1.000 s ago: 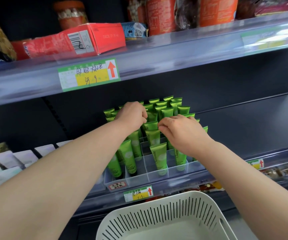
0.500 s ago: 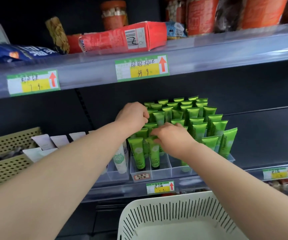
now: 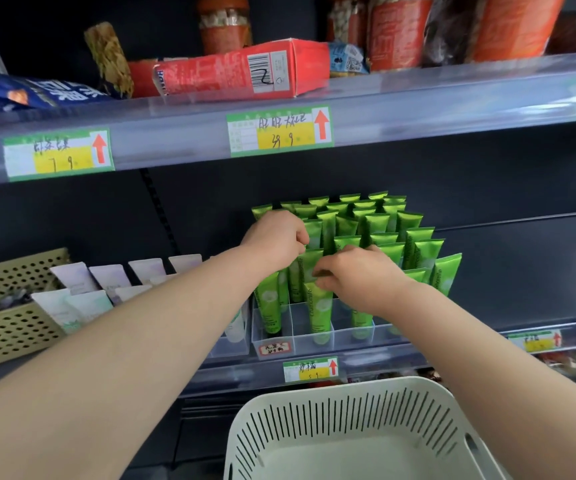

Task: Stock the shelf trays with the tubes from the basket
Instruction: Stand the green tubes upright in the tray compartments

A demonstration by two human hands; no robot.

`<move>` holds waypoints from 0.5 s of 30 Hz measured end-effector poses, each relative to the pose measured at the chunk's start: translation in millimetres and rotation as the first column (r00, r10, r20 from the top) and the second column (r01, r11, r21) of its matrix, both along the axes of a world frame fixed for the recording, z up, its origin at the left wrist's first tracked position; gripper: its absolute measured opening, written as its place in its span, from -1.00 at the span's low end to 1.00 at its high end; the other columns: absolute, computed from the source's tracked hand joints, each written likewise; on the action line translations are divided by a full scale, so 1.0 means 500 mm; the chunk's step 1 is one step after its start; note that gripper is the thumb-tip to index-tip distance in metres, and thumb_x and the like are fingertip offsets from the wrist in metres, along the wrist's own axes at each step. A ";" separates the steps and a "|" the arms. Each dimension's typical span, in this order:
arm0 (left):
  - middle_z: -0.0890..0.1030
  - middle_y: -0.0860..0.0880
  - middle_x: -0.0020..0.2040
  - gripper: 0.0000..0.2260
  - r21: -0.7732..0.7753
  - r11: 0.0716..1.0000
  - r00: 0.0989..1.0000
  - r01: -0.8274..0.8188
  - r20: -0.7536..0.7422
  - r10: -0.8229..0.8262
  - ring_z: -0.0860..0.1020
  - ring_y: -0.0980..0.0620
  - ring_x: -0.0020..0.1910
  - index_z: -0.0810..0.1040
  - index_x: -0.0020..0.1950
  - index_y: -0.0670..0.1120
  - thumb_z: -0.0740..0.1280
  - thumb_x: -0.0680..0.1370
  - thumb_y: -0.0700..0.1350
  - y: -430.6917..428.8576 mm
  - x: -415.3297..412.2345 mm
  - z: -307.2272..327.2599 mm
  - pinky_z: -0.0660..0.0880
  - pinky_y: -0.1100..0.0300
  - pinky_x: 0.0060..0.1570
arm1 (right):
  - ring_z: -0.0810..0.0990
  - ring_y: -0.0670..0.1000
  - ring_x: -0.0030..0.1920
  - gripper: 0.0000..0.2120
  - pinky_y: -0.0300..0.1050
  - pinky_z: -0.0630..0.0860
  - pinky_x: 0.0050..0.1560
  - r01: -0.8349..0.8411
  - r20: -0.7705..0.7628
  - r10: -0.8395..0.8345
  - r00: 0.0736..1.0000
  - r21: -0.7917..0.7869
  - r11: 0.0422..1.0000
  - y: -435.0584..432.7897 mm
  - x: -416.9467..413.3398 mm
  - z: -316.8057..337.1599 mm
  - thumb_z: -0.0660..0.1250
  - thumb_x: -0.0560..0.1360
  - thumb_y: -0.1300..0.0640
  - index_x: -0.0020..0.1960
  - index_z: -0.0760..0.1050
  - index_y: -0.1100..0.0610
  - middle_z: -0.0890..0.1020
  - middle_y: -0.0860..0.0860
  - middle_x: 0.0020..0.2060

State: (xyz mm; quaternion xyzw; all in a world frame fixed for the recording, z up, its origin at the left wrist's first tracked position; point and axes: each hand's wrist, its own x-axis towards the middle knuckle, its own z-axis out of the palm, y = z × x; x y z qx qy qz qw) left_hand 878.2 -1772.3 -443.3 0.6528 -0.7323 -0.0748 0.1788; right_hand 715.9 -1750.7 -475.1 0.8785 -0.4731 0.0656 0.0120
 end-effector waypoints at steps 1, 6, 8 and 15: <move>0.64 0.02 0.09 -0.84 0.008 1.000 1.000 0.005 0.019 -0.005 0.58 0.02 0.06 0.67 0.09 -0.01 0.41 0.53 -0.14 0.000 -0.004 -0.002 0.52 0.12 0.09 | 0.48 0.06 0.11 -0.74 0.03 0.31 0.12 0.007 0.033 -0.008 0.999 0.016 1.000 0.002 -0.006 0.003 0.10 0.61 -0.06 0.19 0.49 -0.05 0.63 -0.02 -0.05; 0.63 0.01 0.10 -0.82 0.027 1.000 0.991 0.008 0.136 -0.011 0.57 0.02 0.03 0.64 0.14 -0.02 0.38 0.55 -0.16 -0.009 -0.019 -0.019 0.46 0.19 -0.04 | 0.49 0.07 0.13 -0.70 0.00 0.36 0.05 0.073 0.086 -0.065 0.994 -0.092 0.993 0.003 -0.046 0.005 0.04 0.63 -0.08 0.17 0.49 -0.05 0.62 -0.06 0.02; 0.65 0.02 0.05 -0.82 0.017 1.000 0.988 -0.002 0.156 0.000 0.53 0.07 -0.08 0.65 0.12 -0.03 0.35 0.57 -0.20 -0.012 -0.022 -0.024 0.41 0.23 -0.12 | 0.47 0.07 0.15 -0.70 0.00 0.37 0.03 0.100 0.100 -0.088 0.991 -0.123 0.987 0.001 -0.052 0.001 0.04 0.62 -0.07 0.16 0.50 -0.03 0.61 -0.06 0.05; 0.65 0.07 0.05 -0.87 0.016 1.000 0.988 -0.018 0.154 0.016 0.52 0.09 -0.08 0.68 0.03 0.01 0.35 0.58 -0.12 -0.017 -0.018 -0.022 0.43 0.21 -0.11 | 0.46 0.08 0.15 -0.69 0.02 0.38 0.04 0.102 0.137 -0.085 0.987 -0.124 0.987 -0.001 -0.045 -0.007 0.06 0.62 -0.06 0.19 0.50 0.00 0.60 -0.04 0.07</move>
